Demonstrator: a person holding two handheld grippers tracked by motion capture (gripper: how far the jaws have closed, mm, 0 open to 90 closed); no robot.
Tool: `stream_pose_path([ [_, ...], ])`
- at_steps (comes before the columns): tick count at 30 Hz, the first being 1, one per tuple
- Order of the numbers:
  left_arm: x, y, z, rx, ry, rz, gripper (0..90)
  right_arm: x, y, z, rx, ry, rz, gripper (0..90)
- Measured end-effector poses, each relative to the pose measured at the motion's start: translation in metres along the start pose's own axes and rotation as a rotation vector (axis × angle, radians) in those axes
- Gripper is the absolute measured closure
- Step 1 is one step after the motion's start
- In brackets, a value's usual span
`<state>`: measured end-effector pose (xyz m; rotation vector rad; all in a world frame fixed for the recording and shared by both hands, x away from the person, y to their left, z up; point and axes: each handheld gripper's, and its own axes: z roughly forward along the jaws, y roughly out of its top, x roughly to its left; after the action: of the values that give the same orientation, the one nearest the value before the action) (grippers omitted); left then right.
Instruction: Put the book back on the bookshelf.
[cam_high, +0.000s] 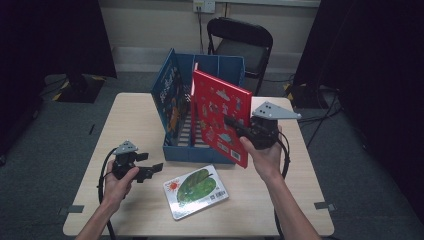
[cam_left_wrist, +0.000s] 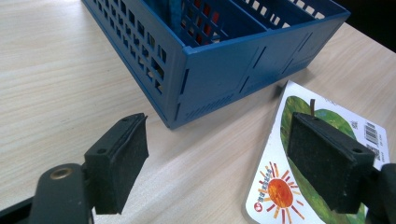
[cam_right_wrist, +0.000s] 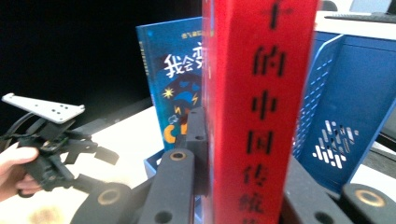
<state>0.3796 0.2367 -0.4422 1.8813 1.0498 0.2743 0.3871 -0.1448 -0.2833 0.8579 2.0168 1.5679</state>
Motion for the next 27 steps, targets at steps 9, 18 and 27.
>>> stream_pose_path([
  [9,0.000,0.000,0.000,-0.003,0.002,-0.003,20.3,-0.002,0.007,0.019,-0.012,-0.071,0.025,80.5],
  [18,0.000,0.000,-0.002,-0.015,0.019,0.004,21.6,-0.003,0.006,0.044,-0.001,-0.167,0.048,80.5],
  [27,0.001,0.000,-0.002,-0.017,0.019,0.003,21.6,-0.007,0.004,0.064,-0.001,-0.207,0.079,80.5],
])
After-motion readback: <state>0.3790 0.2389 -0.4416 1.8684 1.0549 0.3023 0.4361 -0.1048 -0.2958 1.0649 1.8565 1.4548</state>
